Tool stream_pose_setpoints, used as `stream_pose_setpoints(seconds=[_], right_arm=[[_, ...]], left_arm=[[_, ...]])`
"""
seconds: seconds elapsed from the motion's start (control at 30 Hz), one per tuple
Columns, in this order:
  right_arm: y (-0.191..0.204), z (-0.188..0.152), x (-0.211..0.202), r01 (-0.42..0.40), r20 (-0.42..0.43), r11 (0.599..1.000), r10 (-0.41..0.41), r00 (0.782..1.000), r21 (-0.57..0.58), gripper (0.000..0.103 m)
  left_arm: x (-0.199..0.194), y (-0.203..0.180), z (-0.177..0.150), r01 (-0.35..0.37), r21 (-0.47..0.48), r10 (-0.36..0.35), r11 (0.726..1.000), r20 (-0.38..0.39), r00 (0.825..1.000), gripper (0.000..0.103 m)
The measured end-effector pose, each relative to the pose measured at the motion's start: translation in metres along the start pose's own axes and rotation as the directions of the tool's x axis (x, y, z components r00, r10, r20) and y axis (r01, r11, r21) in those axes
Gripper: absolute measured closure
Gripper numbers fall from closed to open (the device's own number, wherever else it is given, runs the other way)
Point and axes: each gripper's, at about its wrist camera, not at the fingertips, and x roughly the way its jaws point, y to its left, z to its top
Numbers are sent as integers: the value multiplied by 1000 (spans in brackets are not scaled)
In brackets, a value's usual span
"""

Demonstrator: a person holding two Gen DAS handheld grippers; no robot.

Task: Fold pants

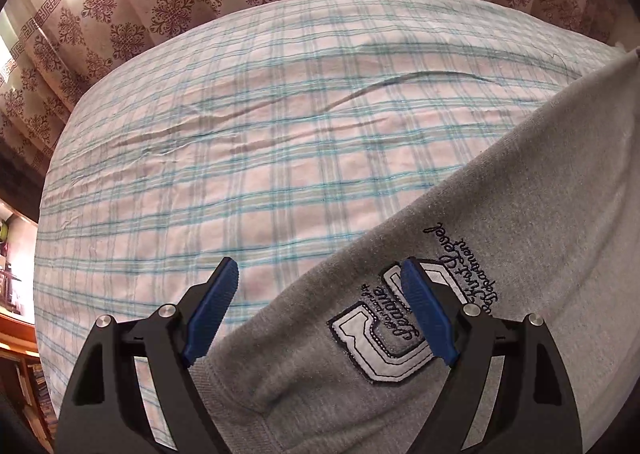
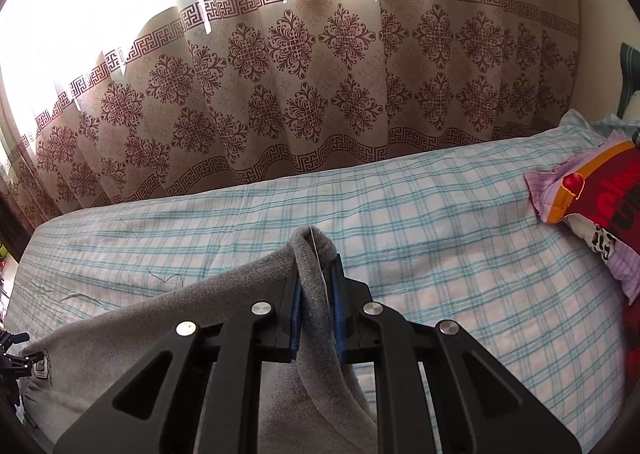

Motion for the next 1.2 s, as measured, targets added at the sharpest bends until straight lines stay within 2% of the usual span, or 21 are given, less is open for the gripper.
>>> stream_pose_setpoints(seconds=[0.1,0.17,0.3,0.4,0.5,0.63,0.73,0.83,1.03,1.2], right_arm=[[2,2,-10,-10,16,1000,10,1000,3,91],[4,4,-17,-15,28,1000,15,1000,6,91],[6,3,-28,-19,44,1000,19,999,14,91],[6,1,-35,-12,47,1000,11,999,14,91],[4,-1,-41,-6,46,1000,6,999,19,91],[0,-4,-57,-8,58,1000,7,998,28,91],[-3,-6,-72,-9,66,999,7,998,32,91],[-8,-9,-90,-13,75,999,10,997,43,91],[-30,-21,-141,-119,113,986,105,988,121,91],[-49,-53,-190,-189,129,971,171,977,147,91]], left_arm=[[10,6,2,55,-3,-56,998,-24,998,20],[13,8,2,111,-16,-112,994,-33,993,37],[10,4,0,150,21,-149,989,-46,988,83],[3,-3,-5,130,58,-128,990,-42,991,95],[-13,-4,-10,105,43,-105,994,-5,994,97],[-49,-1,-17,59,-24,-58,998,57,997,97],[-78,-2,-25,24,-61,-18,998,101,995,97],[-111,-2,-34,22,-72,-10,997,156,988,97],[-175,-11,-67,23,-66,-7,998,240,971,97],[-217,-24,-111,24,-36,-13,999,276,961,97]])
